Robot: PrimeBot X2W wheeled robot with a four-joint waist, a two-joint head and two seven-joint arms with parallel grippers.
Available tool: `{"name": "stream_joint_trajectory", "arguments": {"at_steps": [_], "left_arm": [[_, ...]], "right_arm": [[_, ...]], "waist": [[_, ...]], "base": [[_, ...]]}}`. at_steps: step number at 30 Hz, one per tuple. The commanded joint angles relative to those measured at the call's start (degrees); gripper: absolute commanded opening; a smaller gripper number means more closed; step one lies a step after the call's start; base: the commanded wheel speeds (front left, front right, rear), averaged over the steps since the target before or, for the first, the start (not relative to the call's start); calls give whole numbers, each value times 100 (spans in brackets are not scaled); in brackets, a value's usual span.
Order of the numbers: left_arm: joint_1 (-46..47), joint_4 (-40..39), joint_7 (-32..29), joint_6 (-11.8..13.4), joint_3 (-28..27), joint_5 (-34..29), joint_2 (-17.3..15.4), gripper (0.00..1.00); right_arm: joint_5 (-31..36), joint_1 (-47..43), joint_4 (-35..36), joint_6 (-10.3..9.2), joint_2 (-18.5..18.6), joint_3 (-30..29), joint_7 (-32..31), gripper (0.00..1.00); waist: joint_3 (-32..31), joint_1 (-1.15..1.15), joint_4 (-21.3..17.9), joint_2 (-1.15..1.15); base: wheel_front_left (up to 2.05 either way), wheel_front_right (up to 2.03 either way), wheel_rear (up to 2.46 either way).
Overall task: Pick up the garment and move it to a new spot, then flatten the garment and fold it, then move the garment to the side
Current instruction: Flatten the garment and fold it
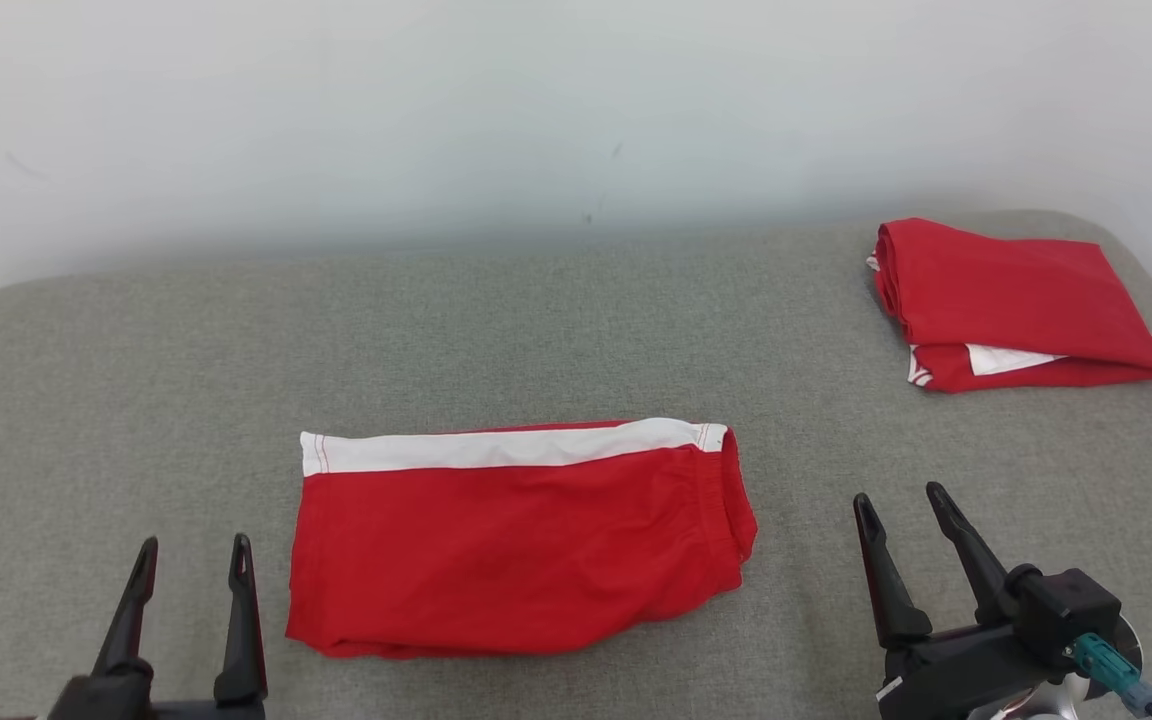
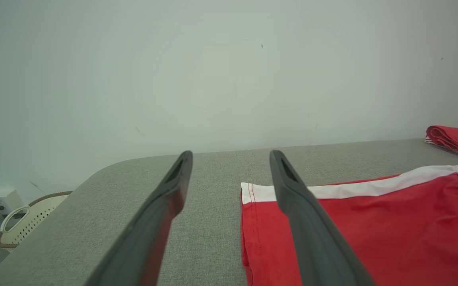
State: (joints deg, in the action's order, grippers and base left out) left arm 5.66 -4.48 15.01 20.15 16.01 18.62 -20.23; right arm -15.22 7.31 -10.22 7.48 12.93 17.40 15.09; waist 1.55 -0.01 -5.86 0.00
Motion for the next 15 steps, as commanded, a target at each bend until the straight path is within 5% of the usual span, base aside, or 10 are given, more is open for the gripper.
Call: {"name": "stream_joint_trajectory", "arguments": {"at_steps": [1,8,15], "left_arm": [[-168,-63,21,24,-42,-114,12,100],[-515,-96,22,88,-328,-406,138,100],[-736,-44,22,-244,-617,-305,219,100]], "right_arm": [[57,-107,-11,2,-23,-27,6,100],[213,-133,-103,2,-118,-130,6,100],[257,-223,-167,2,-227,-272,6,100]], "waist": [[-54,1,38,0],[-124,1,30,0],[-189,1,30,0]], "base": [[0,0,0],[0,0,0],[0,0,0]]}}
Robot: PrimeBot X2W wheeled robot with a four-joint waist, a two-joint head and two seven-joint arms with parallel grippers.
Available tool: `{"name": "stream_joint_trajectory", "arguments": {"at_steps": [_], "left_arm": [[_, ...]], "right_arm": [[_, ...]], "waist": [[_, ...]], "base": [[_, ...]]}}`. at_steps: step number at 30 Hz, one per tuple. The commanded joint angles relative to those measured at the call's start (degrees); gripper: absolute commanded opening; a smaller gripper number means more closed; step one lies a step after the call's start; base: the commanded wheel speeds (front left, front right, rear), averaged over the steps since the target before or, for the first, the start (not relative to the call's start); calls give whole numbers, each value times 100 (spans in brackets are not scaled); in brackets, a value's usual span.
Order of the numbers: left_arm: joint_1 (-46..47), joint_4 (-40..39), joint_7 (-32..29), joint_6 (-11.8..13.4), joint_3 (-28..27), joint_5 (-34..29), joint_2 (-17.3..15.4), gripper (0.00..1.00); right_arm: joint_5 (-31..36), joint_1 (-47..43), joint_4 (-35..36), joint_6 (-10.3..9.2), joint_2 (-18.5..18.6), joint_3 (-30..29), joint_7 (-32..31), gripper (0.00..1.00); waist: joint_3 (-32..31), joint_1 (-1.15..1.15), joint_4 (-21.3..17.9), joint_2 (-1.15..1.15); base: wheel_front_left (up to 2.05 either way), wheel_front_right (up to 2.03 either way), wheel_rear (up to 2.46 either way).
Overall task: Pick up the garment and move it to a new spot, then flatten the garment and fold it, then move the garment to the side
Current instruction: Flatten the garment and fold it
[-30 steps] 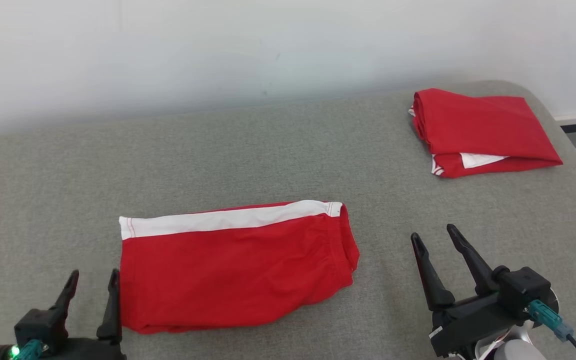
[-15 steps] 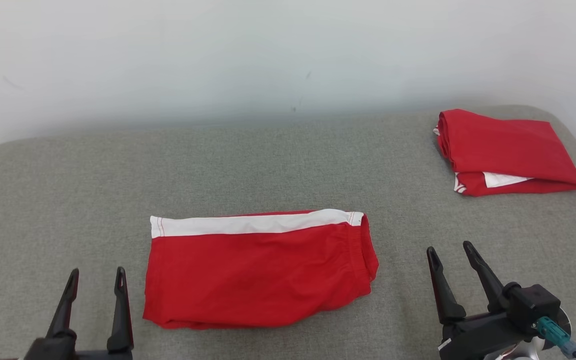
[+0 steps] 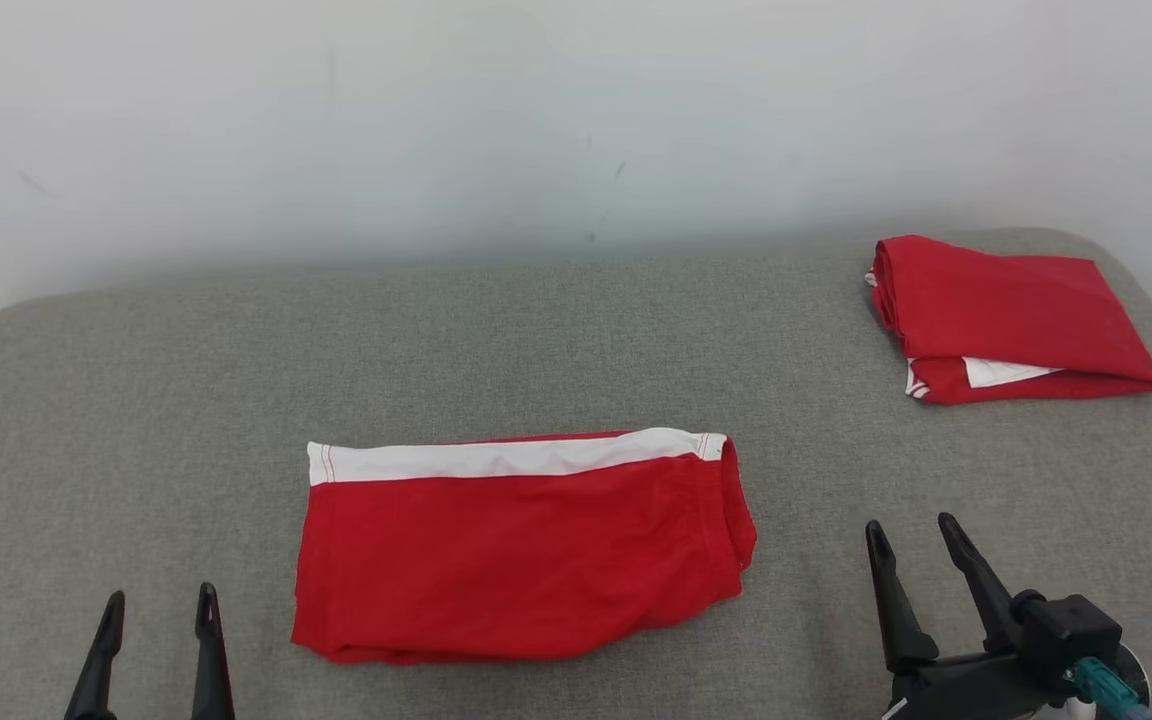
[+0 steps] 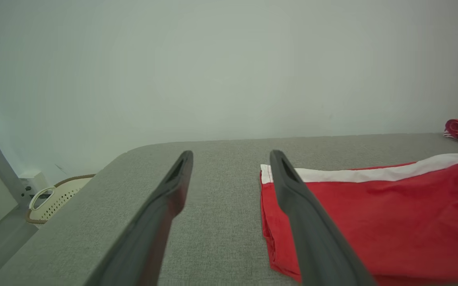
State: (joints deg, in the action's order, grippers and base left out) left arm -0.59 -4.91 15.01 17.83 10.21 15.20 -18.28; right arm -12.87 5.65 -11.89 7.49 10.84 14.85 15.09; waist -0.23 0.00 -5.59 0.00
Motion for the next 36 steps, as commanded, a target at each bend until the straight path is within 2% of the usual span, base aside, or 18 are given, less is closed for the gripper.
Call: {"name": "stream_joint_trajectory", "arguments": {"at_steps": [1,5,6,13,36], "left_arm": [[-116,-30,22,-50,-100,72,88,100],[-248,-69,22,-204,-411,120,257,100],[-301,-55,22,-315,-519,82,338,100],[-364,23,22,-612,-762,-113,585,100],[-412,171,23,-1096,-1248,-563,1077,100]], "right_arm": [[25,-73,-9,1,-24,-61,6,100],[38,-150,-44,2,-77,-144,6,100],[32,-173,-78,1,-89,-155,-3,100],[65,-166,-125,1,-138,-183,-20,100],[-2,-109,-177,1,-212,-190,-165,100]], "waist": [[-29,0,27,0],[-60,0,83,0],[-74,0,121,0],[-98,0,208,0],[-117,0,234,0]], "base": [[0,0,0],[0,0,0],[0,0,0],[0,0,0],[0,0,0]]}}
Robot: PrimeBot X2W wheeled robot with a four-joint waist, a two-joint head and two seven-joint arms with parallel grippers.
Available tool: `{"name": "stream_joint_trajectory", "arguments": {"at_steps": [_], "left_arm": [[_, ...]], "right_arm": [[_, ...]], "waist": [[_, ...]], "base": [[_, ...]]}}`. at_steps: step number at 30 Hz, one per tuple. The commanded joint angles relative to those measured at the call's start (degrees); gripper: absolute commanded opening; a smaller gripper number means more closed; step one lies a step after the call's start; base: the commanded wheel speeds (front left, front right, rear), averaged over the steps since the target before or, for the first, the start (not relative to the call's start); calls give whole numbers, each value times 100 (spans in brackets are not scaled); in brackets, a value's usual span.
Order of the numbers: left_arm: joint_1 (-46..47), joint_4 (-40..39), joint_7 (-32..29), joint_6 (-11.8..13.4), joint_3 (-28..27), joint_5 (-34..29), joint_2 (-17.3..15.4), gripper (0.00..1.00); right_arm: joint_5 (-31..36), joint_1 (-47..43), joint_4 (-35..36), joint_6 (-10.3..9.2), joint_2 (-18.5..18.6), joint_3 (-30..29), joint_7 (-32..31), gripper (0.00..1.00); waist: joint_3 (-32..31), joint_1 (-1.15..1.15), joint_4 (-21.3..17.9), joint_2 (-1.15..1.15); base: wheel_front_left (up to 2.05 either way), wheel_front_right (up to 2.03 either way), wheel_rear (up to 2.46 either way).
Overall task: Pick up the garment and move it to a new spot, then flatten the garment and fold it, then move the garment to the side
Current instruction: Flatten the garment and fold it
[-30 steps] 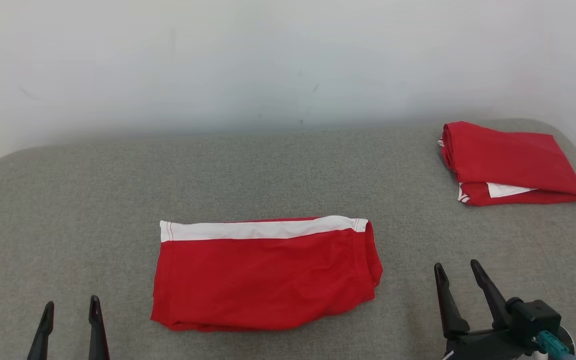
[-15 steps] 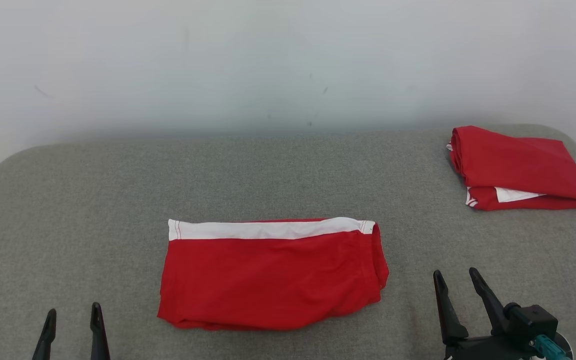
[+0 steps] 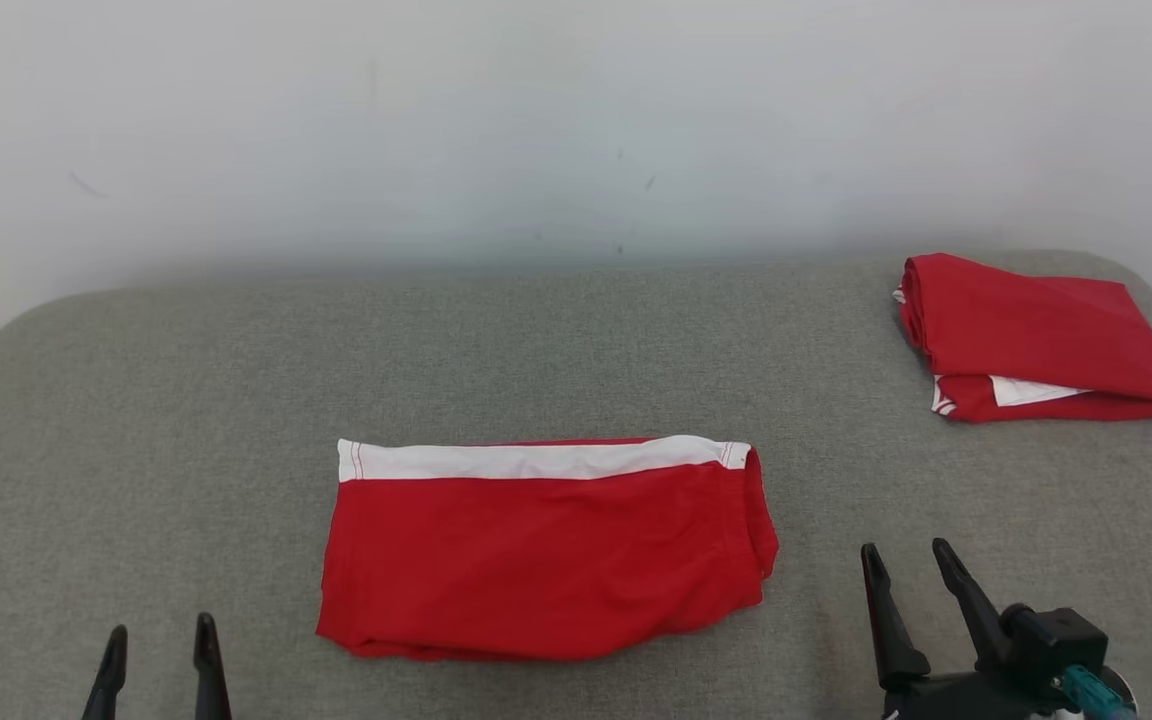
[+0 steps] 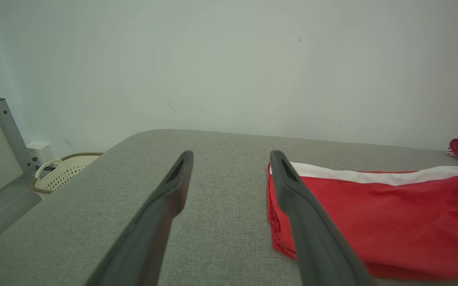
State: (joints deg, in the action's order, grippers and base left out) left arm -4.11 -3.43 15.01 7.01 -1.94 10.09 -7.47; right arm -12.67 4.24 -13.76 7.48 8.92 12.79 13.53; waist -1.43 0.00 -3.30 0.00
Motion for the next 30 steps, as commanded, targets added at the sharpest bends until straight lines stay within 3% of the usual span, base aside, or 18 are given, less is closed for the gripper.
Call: {"name": "stream_joint_trajectory", "arguments": {"at_steps": [1,11,21,30], "left_arm": [[-36,35,23,-35,-27,-65,9,100],[144,200,23,-233,163,-217,189,100],[209,371,23,-345,182,-287,271,100],[311,410,23,-369,150,-342,319,100]], "right_arm": [[-45,89,-9,2,-41,21,-43,100],[16,999,-842,3,-135,224,-591,100],[120,2142,-2677,2,-284,36,-818,100],[-19,2842,-4276,2,-395,-220,-835,100]], "waist": [[6,0,21,0],[52,0,373,0],[125,0,764,0],[238,0,851,0]], "base": [[0,0,0],[0,0,0],[0,0,0],[0,0,0]]}}
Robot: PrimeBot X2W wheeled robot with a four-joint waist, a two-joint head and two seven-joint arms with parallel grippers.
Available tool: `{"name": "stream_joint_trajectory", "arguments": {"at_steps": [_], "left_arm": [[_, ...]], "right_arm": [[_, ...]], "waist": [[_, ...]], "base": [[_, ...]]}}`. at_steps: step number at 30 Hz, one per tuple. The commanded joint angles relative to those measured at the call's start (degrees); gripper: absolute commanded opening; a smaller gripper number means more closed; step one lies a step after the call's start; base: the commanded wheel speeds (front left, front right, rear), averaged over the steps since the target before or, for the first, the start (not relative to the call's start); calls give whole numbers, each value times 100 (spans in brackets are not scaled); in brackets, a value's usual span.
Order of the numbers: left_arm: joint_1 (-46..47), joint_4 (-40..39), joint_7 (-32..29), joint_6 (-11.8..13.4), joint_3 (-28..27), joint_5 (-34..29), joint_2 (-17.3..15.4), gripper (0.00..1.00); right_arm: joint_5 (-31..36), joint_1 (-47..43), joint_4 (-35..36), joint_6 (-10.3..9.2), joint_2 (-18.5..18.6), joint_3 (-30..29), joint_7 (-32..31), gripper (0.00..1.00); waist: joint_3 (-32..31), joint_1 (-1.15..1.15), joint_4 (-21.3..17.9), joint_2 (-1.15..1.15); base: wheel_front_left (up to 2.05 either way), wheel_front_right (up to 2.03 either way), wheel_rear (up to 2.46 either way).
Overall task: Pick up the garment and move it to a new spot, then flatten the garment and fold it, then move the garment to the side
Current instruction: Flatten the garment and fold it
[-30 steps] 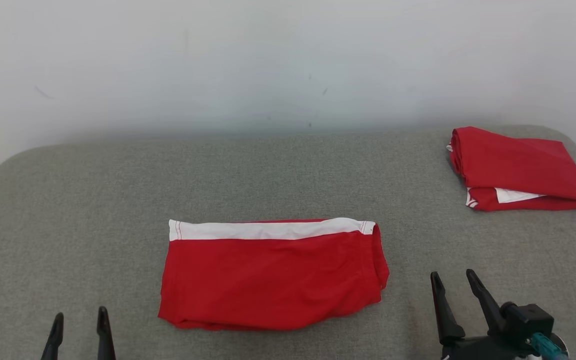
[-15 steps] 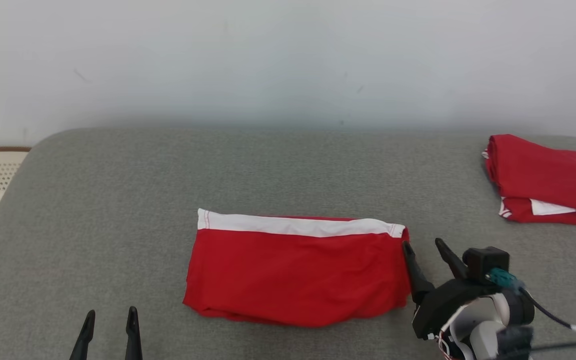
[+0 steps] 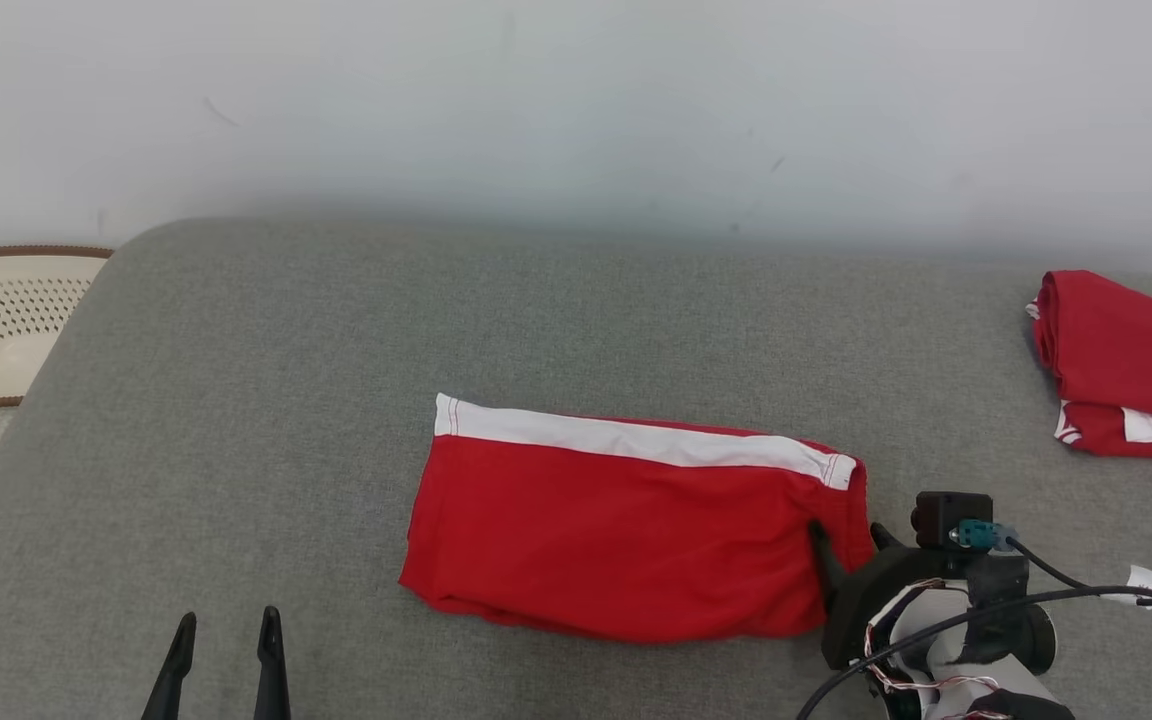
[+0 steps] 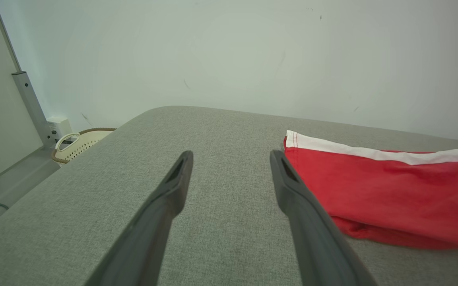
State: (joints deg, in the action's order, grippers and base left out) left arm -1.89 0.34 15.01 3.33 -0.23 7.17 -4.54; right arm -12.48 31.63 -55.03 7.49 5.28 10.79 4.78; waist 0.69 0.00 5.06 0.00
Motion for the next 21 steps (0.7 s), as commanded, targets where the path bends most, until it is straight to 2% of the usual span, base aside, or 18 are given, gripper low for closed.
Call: {"name": "stream_joint_trajectory", "arguments": {"at_steps": [1,12,13,14,15,16,21], "left_arm": [[96,39,23,-2,-23,-59,27,100],[130,78,23,-37,-58,-91,61,100],[144,80,23,-42,-52,-89,64,100],[155,84,23,-47,-49,-87,66,100],[167,90,23,-53,-52,-85,69,100],[177,98,23,-57,-60,-84,74,100],[139,125,23,-59,-118,-74,90,100]], "right_arm": [[-39,164,-281,1,-40,-16,61,100],[-571,398,-899,1,-201,449,-23,100],[-638,397,-916,1,-211,506,-23,87],[-693,389,-947,1,-218,564,-52,45],[-748,396,-970,1,-222,623,-77,12],[-802,416,-986,2,-225,678,-75,0],[-1010,528,-996,-2,31,860,85,0]], "waist": [[37,0,15,0],[101,0,-60,0],[106,0,-60,0],[110,0,-58,0],[114,0,-57,0],[116,0,-57,0],[100,0,-83,0]], "base": [[0,0,0],[0,0,0],[0,0,0],[0,0,0],[0,0,0],[0,0,0],[0,0,0]]}}
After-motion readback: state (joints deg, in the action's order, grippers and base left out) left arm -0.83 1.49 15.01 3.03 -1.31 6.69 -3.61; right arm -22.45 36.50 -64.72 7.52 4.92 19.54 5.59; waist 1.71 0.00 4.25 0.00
